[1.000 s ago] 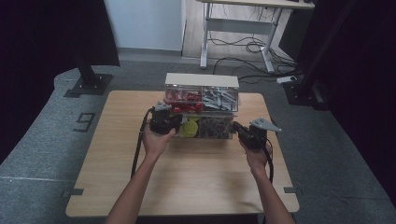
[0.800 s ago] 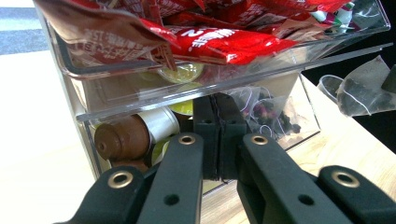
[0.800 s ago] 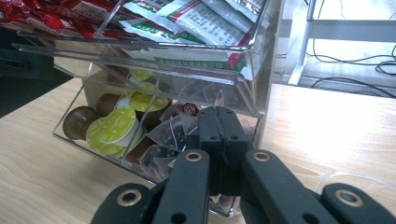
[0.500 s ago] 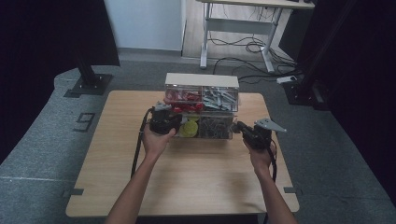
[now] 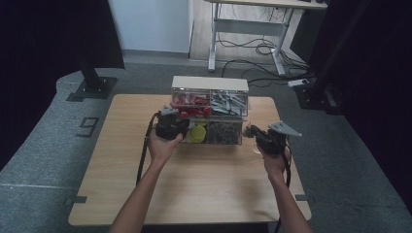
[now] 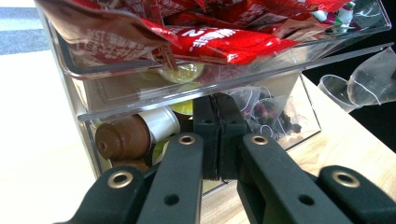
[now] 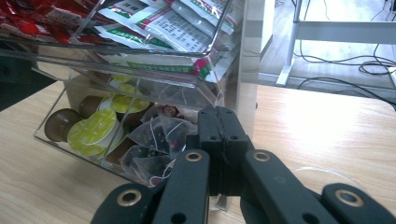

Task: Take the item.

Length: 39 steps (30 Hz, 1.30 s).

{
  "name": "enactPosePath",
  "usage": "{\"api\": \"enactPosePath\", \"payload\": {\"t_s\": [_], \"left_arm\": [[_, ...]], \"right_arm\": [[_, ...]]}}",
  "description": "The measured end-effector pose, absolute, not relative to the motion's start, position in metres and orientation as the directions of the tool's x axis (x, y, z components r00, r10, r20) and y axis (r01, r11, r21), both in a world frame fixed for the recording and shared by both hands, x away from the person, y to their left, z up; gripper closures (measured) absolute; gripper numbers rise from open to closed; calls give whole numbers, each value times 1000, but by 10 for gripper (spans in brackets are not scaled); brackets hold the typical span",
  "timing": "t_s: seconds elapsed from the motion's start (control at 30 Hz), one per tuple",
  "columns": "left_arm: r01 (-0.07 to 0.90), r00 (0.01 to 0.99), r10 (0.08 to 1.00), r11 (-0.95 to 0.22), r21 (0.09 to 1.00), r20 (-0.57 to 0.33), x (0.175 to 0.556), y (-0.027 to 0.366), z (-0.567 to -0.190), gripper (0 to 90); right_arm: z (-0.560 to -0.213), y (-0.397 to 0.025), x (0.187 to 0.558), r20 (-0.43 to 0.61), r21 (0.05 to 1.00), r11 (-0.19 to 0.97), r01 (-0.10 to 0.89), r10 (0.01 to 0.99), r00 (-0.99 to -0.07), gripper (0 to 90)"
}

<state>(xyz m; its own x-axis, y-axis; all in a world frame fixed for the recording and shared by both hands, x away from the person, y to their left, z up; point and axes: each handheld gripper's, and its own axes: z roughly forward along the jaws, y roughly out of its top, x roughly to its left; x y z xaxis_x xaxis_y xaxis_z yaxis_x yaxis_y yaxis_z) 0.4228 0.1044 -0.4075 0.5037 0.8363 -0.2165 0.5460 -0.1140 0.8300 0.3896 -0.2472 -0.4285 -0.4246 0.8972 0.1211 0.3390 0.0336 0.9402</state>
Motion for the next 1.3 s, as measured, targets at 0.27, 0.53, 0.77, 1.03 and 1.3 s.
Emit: {"api": "enactPosePath", "payload": {"t_s": [0.27, 0.53, 0.77, 1.03, 1.3], "left_arm": [[547, 503, 836, -113, 830, -218, 423, 104, -407, 887], [547, 504, 836, -115, 829, -216, 423, 104, -407, 885], [547, 504, 836, -113, 830, -218, 423, 105, -407, 885], [547, 504, 836, -114, 830, -218, 423, 105, -408, 885], [547, 505, 836, -115, 829, -217, 423, 104, -408, 886]], "right_arm": [[-431, -254, 394, 124, 936, 30, 352, 905, -407, 897], [-435, -262, 400, 126, 929, 27, 369, 914, -385, 897], [-437, -269, 405, 126, 927, 22, 375, 922, -365, 897], [-437, -276, 409, 123, 925, 18, 379, 930, -345, 897], [-437, -284, 413, 122, 924, 12, 383, 938, -325, 897]]}}
